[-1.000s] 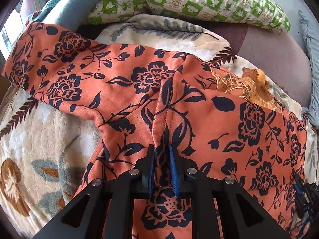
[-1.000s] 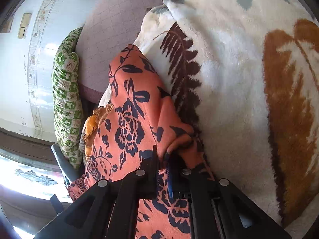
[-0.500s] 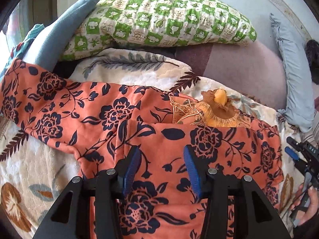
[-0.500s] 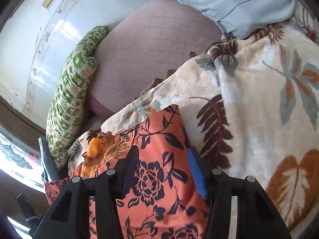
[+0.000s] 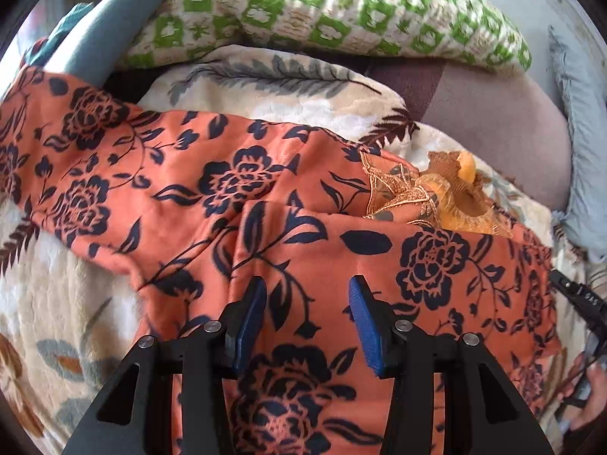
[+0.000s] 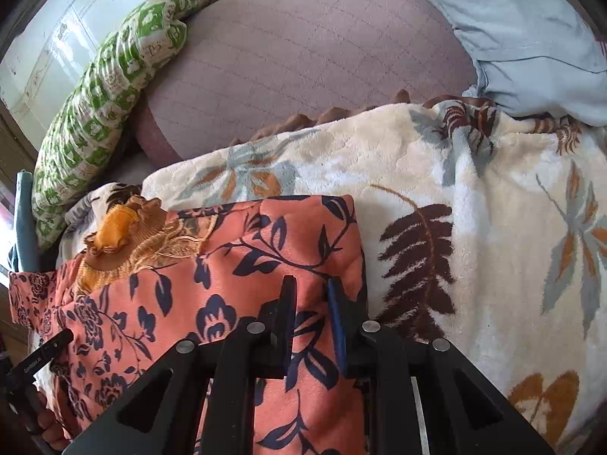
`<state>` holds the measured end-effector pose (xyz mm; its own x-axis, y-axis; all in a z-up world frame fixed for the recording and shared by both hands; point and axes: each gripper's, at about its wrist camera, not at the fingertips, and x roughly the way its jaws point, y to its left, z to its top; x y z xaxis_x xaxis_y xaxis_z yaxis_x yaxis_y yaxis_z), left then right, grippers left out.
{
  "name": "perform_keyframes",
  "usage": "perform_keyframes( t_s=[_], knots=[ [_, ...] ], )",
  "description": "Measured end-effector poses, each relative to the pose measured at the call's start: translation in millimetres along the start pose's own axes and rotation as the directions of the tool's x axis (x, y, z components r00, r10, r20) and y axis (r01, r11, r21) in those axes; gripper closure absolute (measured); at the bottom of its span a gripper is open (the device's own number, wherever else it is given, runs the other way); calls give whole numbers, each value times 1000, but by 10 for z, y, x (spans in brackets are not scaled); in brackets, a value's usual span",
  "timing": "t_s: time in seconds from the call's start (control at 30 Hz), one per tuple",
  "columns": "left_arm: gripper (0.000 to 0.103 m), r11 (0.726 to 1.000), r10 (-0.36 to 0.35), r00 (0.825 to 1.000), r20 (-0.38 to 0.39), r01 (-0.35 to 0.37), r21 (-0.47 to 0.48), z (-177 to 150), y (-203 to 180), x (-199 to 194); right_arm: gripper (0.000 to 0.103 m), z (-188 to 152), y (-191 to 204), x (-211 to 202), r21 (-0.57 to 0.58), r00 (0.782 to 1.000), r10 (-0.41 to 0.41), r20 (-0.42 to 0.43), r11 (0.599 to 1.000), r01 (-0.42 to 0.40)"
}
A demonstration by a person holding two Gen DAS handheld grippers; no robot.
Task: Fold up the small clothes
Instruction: 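Lay the sleeve down beside the collar with the right gripper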
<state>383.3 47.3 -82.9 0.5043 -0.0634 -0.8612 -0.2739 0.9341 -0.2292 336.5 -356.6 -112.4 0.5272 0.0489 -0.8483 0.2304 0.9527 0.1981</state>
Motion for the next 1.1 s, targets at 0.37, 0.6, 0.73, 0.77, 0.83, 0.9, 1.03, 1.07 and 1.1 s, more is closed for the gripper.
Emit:
perform_keyframes(
  t_s=[0.37, 0.6, 0.73, 0.77, 0.83, 0.9, 1.03, 1.07, 1.1],
  knots=[
    [56, 973, 32, 997, 68, -15, -230, -92, 1016, -562, 70, 293, 1851, 84, -248, 966, 225, -125, 936, -250],
    [56, 982, 5, 1000, 0, -5, -187, -20, 1164, -433, 60, 245, 3106, 947, -451, 940, 166, -298, 843, -292],
    [56, 978, -36, 999, -14, 33, -204, 4, 1274, -406, 59, 196, 3489, 1204, -568, 937, 145, -317, 762, -310],
    [56, 977, -36, 999, -19, 32, -209, 8, 1297, -409, 52, 191, 3552, 1248, -587, 933, 144, -330, 742, -322],
    [56, 976, -49, 999, -10, 45, -214, 19, 1335, -425, 43, 175, 3642, 1328, -646, 938, 110, -328, 698, -308],
    [56, 975, -46, 999, -4, 44, -216, 34, 1356, -445, 38, 144, 3677, 1420, -668, 921, 96, -378, 660, -343],
    [56, 975, -39, 999, 7, 39, -217, 39, 1359, -467, 41, 26, 3702, 1547, -701, 905, 67, -420, 609, -371],
    [56, 976, -35, 999, 6, 35, -215, 36, 1355, -465, 57, 1, 3729, 1510, -715, 908, 82, -410, 590, -377],
    [56, 976, -29, 1000, 8, 30, -214, 32, 1355, -465, 71, -15, 3770, 1453, -735, 915, 95, -391, 566, -373]
  ],
)
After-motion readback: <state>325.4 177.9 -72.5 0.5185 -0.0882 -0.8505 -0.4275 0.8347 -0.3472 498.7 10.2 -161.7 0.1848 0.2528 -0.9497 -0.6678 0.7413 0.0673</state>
